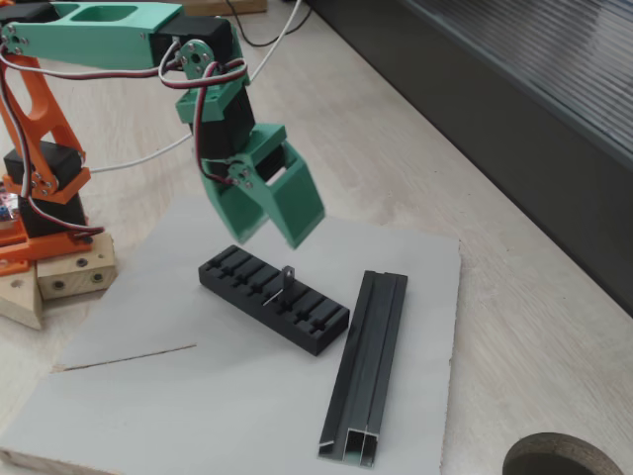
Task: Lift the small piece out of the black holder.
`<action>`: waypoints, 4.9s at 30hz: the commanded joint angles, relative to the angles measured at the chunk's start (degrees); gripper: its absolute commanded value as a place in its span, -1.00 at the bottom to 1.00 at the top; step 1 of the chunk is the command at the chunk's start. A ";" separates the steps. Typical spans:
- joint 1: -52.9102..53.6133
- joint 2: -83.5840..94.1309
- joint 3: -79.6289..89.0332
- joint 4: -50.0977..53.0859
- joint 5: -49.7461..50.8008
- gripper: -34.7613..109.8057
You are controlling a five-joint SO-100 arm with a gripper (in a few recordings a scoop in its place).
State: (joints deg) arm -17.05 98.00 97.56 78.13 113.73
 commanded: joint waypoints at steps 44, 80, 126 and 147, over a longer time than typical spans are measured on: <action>-0.62 -9.40 -1.05 -7.65 7.03 0.22; -0.53 -14.59 -0.97 -16.08 6.86 0.22; 2.99 -10.37 -0.88 -15.82 2.11 0.22; 2.90 -10.28 -0.97 -15.91 2.20 0.22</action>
State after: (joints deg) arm -13.45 84.55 97.38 61.70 115.40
